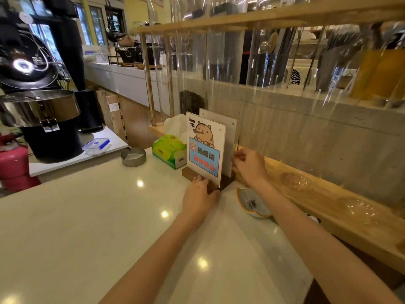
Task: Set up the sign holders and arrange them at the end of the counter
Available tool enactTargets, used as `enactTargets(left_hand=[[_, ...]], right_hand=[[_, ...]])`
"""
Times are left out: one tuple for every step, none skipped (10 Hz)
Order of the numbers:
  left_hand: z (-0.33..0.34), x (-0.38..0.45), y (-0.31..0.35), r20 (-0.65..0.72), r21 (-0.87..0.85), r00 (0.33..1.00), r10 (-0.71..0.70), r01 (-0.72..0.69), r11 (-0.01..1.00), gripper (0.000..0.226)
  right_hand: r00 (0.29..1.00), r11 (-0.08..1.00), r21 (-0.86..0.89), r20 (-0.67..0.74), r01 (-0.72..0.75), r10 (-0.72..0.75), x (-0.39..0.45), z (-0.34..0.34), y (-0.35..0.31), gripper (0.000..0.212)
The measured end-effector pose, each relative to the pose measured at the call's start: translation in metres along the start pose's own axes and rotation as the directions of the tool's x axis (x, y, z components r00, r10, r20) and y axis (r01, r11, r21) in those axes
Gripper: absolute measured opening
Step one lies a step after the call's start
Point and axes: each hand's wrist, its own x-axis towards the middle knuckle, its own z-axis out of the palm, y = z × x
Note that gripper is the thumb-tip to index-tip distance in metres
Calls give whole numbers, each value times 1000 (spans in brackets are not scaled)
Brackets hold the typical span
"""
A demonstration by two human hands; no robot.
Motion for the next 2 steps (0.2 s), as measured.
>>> enactTargets(left_hand=[[-23,-4,-2,71,-260,995,-63,79,962,45],[-50,-3,-5,11,-404,992,-128,121,907,50]], right_hand=[[996,996,55,-45,-76,78,-4,-2,-10,21],[982,964,261,-161,-53,97,-8,-9,-30,23]])
